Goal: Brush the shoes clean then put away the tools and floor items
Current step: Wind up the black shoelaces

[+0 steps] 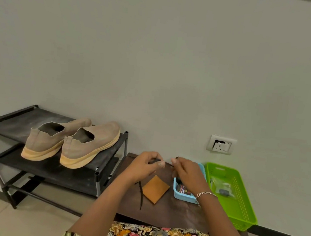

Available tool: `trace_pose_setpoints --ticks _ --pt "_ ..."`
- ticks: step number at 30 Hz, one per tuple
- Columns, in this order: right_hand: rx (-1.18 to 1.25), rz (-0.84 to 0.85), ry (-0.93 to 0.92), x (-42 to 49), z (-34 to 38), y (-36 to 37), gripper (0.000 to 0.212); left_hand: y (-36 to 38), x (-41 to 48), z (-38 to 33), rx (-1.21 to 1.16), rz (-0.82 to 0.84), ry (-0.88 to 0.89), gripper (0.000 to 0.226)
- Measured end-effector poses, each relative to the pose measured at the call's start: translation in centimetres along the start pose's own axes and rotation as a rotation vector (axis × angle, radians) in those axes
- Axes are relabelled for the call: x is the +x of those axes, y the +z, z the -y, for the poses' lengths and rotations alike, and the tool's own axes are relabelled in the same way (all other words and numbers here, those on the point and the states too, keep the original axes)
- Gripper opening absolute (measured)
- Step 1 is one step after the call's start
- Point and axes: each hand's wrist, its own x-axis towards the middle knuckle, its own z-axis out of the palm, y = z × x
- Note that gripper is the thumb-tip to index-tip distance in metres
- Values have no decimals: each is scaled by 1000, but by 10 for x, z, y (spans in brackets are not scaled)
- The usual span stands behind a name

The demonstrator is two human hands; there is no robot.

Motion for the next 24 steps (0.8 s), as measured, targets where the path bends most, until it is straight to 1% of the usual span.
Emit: trace_pose_setpoints --ticks 2,3,5,7,9,11,13,15,17,19,22,24 --pt "28 168 13 -4 2 -1 42 -1 2 -1 -6 -16 15 14" --pt "86 224 33 -5 4 -1 41 -1 3 -1 -7 -18 12 14" --pt "305 273 116 -7 5 -2 41 0 3 0 -37 -23 -7 17" --pt "604 251 214 -7 5 -4 47 -1 2 3 -132 -55 -38 21" --pt "881 211 300 -5 3 -8 45 -4 1 9 -210 -90 -76 20" --pt "1115 181 366 -3 -2 -13 44 -8 0 16 -241 -107 -110 17" --pt "1279 165 402 -1 -6 -18 46 -10 -1 23 -255 -112 -142 17" --pt "1380 160 395 1 -6 -20 44 -10 0 27 -299 -148 -178 19" --pt "1492 139 378 2 -5 -21 37 -8 2 33 -359 -265 -242 20" --pt "1617 135 333 2 -8 -22 34 -9 3 45 -415 -430 -360 20" --pt "1728 135 270 1 -14 -27 44 -15 2 63 -507 -610 -592 16" --pt "1764 111 249 1 -17 -30 46 -23 1 74 -601 -735 -707 16"
